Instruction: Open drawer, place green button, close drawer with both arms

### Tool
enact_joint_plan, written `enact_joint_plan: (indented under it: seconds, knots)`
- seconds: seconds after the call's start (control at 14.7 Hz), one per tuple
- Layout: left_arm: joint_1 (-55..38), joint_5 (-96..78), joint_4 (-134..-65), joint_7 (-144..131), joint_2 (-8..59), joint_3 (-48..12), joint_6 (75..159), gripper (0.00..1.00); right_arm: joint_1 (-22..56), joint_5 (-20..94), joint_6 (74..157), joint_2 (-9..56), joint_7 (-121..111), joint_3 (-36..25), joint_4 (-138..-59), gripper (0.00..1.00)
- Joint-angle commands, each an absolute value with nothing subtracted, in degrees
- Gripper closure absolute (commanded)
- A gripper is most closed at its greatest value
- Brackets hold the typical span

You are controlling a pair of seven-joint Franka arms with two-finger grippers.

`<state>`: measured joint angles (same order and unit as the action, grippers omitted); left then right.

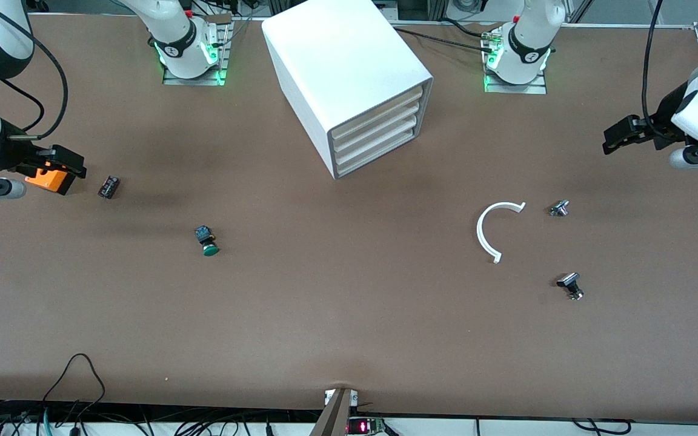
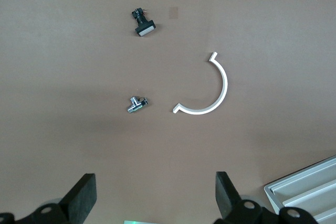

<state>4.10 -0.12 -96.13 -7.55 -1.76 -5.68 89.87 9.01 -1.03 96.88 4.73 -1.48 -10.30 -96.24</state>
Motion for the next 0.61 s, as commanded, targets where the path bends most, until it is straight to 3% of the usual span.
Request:
enact_joint_plan:
  seconds: [0.0, 0.54]
  knots:
    - [4.13, -0.88, -95.35, -6.60, -1.58, -5.71, 89.03, 0.00, 8.88, -0.35, 95.98, 3.60, -2.55, -10.37, -96.50, 0.00]
    - [4.04, -0.88, -92.90, -7.21, 0.09, -5.71, 88.51, 0.00, 8.88, -0.26, 96.24, 3.60, -2.46, -10.37, -96.50, 0.00]
